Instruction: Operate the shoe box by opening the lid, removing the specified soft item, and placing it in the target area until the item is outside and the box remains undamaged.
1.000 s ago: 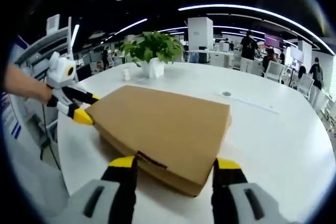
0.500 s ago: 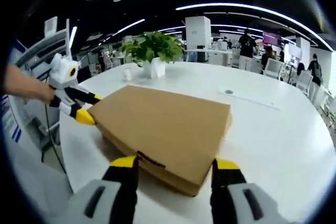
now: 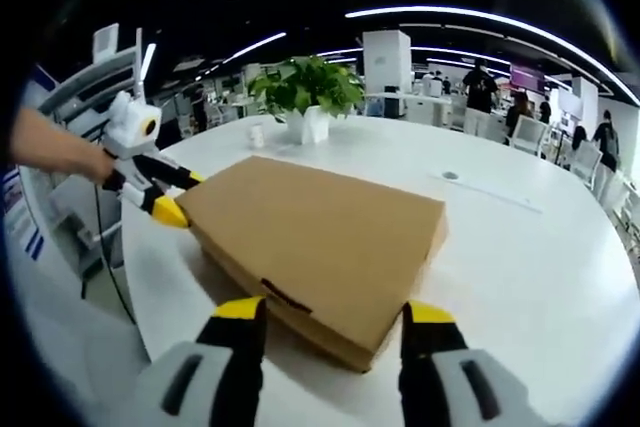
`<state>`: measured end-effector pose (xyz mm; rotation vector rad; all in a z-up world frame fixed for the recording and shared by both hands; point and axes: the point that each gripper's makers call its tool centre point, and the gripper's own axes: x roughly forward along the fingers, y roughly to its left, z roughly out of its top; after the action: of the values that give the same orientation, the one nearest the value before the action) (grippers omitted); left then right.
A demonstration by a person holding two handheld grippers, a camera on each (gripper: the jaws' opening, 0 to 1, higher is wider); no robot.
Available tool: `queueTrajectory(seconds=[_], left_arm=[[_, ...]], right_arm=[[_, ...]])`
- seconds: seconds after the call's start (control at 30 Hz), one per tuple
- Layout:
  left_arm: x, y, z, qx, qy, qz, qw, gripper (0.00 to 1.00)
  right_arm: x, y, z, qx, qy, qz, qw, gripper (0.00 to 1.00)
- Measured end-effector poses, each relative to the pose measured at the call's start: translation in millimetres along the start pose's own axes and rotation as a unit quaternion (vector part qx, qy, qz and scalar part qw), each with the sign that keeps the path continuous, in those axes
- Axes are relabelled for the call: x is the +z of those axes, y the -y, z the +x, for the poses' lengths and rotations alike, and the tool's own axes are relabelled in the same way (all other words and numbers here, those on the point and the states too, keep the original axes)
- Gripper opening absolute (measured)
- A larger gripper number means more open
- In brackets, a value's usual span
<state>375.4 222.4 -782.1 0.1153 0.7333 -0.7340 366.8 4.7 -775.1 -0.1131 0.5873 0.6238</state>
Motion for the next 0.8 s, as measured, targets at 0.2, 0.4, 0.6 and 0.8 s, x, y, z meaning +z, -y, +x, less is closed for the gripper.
queueTrajectory(seconds=[0.2, 0.4, 0.6, 0.8], left_arm=[[-3.4, 3.9, -4.9, 0.004, 0.003, -0.008, 1.0000, 0.60], [-3.9, 9.2, -4.6, 0.012, 0.002, -0.001, 0.9999, 0.61], [-6.3, 11.5, -4.4, 0.022, 0.009, -0.001, 0.9997, 0.62], [-9.0, 11.8, -3.9, 0.024, 0.018, -0.018, 0.9994, 0.61]], right_arm=[[-2.1, -7.3, -0.3, 0.006, 0.001, -0.006, 1.0000, 0.52], [-5.7, -1.2, -1.5, 0.011, 0.000, -0.038, 0.9992, 0.44], [-8.4, 1.0, -2.6, 0.013, 0.007, -0.048, 0.9988, 0.43], [-6.9, 1.7, -2.7, 0.016, 0.011, -0.052, 0.9985, 0.43]])
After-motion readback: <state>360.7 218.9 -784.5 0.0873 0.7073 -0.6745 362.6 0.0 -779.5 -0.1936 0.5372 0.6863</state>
